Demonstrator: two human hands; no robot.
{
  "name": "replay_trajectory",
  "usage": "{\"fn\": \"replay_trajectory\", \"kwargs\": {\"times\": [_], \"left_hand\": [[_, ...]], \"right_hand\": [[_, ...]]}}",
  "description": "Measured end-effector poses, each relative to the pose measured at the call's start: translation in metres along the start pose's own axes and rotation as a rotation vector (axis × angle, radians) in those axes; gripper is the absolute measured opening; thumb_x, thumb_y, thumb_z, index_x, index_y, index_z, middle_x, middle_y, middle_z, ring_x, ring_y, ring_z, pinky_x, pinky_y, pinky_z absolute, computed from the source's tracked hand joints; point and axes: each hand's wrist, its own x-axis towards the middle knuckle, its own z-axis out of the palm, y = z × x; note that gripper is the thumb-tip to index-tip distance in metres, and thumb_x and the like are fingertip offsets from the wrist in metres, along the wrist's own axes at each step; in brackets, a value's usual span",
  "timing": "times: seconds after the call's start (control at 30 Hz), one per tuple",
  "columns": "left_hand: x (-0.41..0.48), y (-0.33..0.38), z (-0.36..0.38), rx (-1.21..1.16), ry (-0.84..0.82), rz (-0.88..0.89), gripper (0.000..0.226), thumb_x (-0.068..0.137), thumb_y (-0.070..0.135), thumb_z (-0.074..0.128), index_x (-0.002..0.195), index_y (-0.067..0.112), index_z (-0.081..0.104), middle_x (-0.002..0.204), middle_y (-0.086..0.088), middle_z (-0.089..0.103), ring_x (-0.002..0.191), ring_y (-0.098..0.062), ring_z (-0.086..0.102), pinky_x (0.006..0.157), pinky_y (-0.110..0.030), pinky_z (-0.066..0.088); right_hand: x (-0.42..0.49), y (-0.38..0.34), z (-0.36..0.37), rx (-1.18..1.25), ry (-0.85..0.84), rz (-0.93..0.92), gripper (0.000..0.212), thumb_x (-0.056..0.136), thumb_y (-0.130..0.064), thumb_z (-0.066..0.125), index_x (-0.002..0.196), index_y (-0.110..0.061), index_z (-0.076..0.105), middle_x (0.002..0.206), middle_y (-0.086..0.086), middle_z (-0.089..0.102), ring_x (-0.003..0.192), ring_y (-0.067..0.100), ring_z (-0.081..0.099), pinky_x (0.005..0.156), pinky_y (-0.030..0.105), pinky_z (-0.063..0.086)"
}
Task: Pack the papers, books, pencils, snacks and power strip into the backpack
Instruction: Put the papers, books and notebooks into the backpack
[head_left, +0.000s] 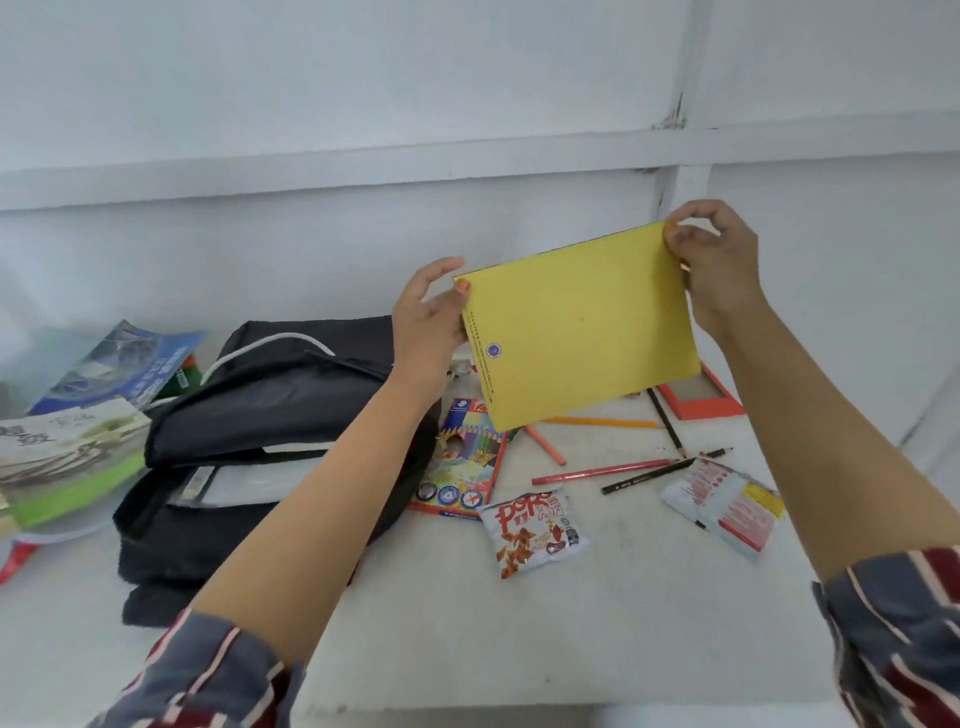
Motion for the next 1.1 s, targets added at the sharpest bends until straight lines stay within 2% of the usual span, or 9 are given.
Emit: {"fn": "replay_trajectory", "kwargs": {"times": [0.13, 0.27, 0.33, 0.5, 0.57, 0.7, 0.83, 1.0, 1.1], "left_hand": [[0.0, 0.008, -0.034, 0.113, -0.034, 0.014, 0.023, 0.096, 0.01, 0.049, 0.092, 0.024, 0.066, 0.081, 0.006, 0.065, 0.071, -0.008, 0.057, 0.068, -0.024, 0.048], [-0.018, 0.013, -0.068, 0.092, -0.244, -0.124, 0.042, 0.091, 0.003, 0.051, 0.077, 0.034, 0.075, 0.097, 0.01, 0.065, 0.093, -0.014, 0.057, 0.088, -0.035, 0.047], [-0.028, 0.01, -0.085, 0.163, -0.339, -0.161, 0.038, 0.088, 0.0, 0.055, 0.086, 0.033, 0.073, 0.105, 0.01, 0.064, 0.103, -0.014, 0.057, 0.095, -0.032, 0.046], [-0.05, 0.011, -0.125, 0.097, -0.31, -0.297, 0.035, 0.086, -0.005, 0.057, 0.105, 0.023, 0.066, 0.114, 0.007, 0.062, 0.094, -0.006, 0.063, 0.079, -0.022, 0.053], [-0.059, 0.015, -0.137, 0.073, -0.287, -0.329, 0.035, 0.086, -0.006, 0.057, 0.104, 0.023, 0.066, 0.111, 0.009, 0.063, 0.09, -0.005, 0.064, 0.076, -0.022, 0.054], [-0.073, 0.024, -0.157, 0.077, -0.292, -0.393, 0.037, 0.085, -0.008, 0.057, 0.102, 0.023, 0.067, 0.114, 0.005, 0.062, 0.097, -0.014, 0.063, 0.085, -0.033, 0.052], [-0.087, 0.03, -0.179, 0.164, -0.35, -0.408, 0.037, 0.085, -0.006, 0.058, 0.105, 0.024, 0.066, 0.113, 0.006, 0.061, 0.098, -0.014, 0.061, 0.079, -0.027, 0.052], [-0.082, 0.03, -0.217, 0.401, -0.401, -0.383, 0.032, 0.09, 0.006, 0.055, 0.116, 0.024, 0.061, 0.112, 0.005, 0.06, 0.094, -0.008, 0.06, 0.078, -0.021, 0.049], [-0.062, 0.024, -0.247, 0.584, -0.376, -0.221, 0.033, 0.092, 0.008, 0.052, 0.12, 0.025, 0.056, 0.115, -0.001, 0.058, 0.098, -0.01, 0.058, 0.08, -0.021, 0.048]], "right_hand": [[-0.042, 0.008, 0.033, -0.025, 0.134, -0.011, 0.035, 0.087, 0.006, 0.05, 0.071, -0.023, 0.061, 0.07, -0.01, 0.06, 0.067, 0.004, 0.051, 0.067, 0.018, 0.04], [-0.081, 0.008, 0.06, -0.021, 0.267, 0.082, 0.039, 0.088, 0.01, 0.046, 0.068, -0.02, 0.061, 0.075, -0.005, 0.059, 0.071, 0.006, 0.051, 0.071, 0.018, 0.043], [-0.098, 0.005, 0.067, -0.022, 0.254, 0.12, 0.037, 0.089, 0.008, 0.046, 0.069, -0.018, 0.061, 0.075, -0.003, 0.059, 0.071, 0.008, 0.051, 0.07, 0.02, 0.044], [-0.141, 0.002, 0.081, 0.114, 0.003, 0.266, 0.031, 0.092, 0.001, 0.044, 0.075, -0.017, 0.062, 0.079, -0.004, 0.058, 0.066, 0.01, 0.047, 0.055, 0.022, 0.037], [-0.158, 0.007, 0.085, 0.121, -0.1, 0.322, 0.032, 0.091, 0.0, 0.046, 0.076, -0.021, 0.064, 0.08, -0.006, 0.059, 0.067, 0.01, 0.049, 0.055, 0.022, 0.037], [-0.196, 0.013, 0.097, 0.105, -0.214, 0.368, 0.032, 0.085, 0.009, 0.053, 0.088, -0.021, 0.066, 0.091, -0.007, 0.062, 0.078, 0.009, 0.058, 0.066, 0.022, 0.048], [-0.226, 0.015, 0.113, 0.088, -0.31, 0.478, 0.038, 0.082, 0.01, 0.056, 0.099, -0.022, 0.067, 0.103, -0.004, 0.064, 0.082, 0.011, 0.063, 0.063, 0.024, 0.054], [-0.245, 0.023, 0.138, 0.164, -0.291, 0.582, 0.042, 0.081, 0.01, 0.056, 0.108, -0.02, 0.066, 0.122, 0.008, 0.057, 0.096, 0.023, 0.061, 0.066, 0.026, 0.057], [-0.248, 0.026, 0.153, 0.137, -0.242, 0.612, 0.047, 0.08, 0.008, 0.057, 0.119, -0.018, 0.063, 0.126, 0.006, 0.054, 0.104, 0.026, 0.058, 0.066, 0.026, 0.057]]}}
